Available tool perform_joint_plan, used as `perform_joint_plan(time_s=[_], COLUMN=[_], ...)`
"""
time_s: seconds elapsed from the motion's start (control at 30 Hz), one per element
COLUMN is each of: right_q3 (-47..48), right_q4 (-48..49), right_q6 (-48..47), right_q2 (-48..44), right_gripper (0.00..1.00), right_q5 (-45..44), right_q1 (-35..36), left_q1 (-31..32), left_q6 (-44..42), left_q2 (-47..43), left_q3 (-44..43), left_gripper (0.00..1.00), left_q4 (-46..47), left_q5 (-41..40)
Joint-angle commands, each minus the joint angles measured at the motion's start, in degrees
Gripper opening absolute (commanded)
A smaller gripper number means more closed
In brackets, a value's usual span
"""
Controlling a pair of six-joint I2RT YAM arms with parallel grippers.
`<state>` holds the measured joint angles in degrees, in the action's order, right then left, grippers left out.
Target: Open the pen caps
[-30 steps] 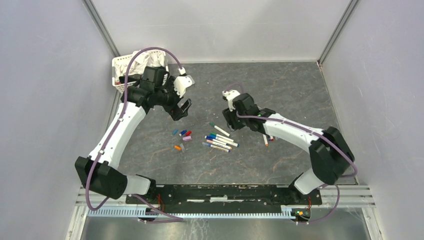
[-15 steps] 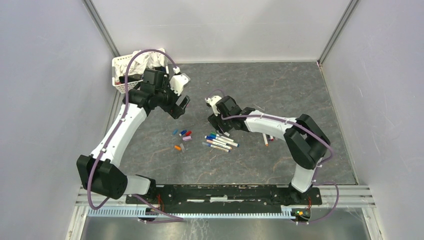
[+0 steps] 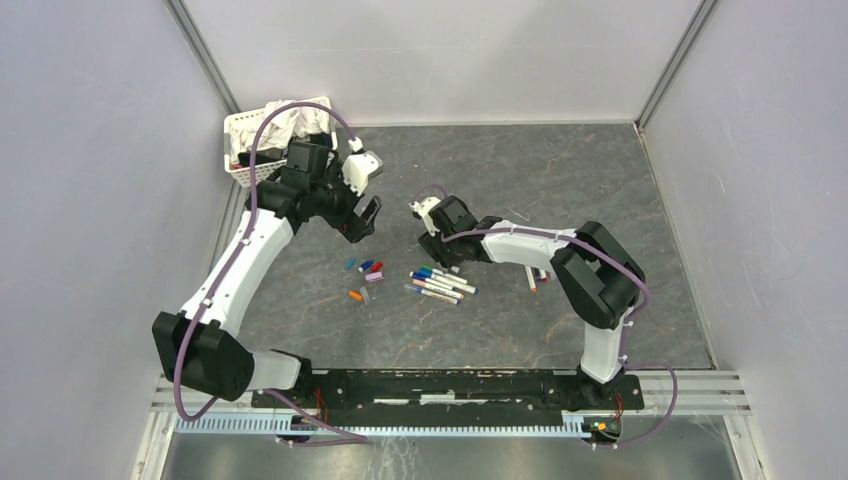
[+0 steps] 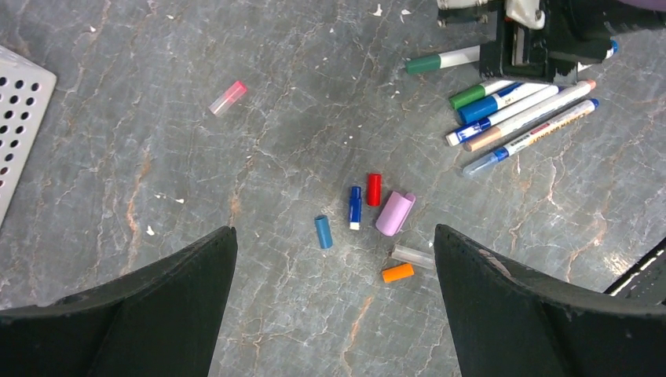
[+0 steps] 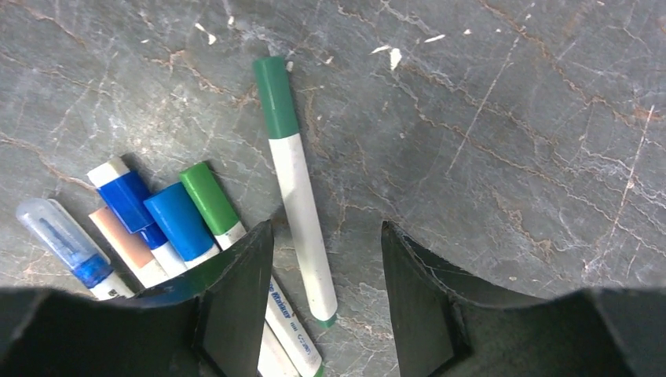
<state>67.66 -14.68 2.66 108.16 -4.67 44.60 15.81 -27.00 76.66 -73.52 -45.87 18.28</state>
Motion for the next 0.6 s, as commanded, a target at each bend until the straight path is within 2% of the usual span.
perform_joint_plan(time_s=[0.0, 0.2, 0.57], right_q3=[0.68, -1.07, -4.05], right_q4=[1.37, 2.13, 3.14], right_q6=[-0.29, 0.4, 0.0], right_q2=[-0.14, -1.18, -3.03], right_gripper=[0.57, 0.54, 0.52], right_q5=[-1.06, 1.1, 2.78], right_q1=[-1.91, -4.96, -5.05], left_q1=[-0.17, -0.17, -0.17], left_q6=[-1.92, -2.95, -4.33], left_q2=[-1.0, -0.46, -0.35], left_q3=[0.8, 1.5, 1.98], left_gripper=[1.0, 1.0, 1.0], left_q4=[-0.75, -1.82, -3.25], left_q5=[3.29, 4.36, 5.19])
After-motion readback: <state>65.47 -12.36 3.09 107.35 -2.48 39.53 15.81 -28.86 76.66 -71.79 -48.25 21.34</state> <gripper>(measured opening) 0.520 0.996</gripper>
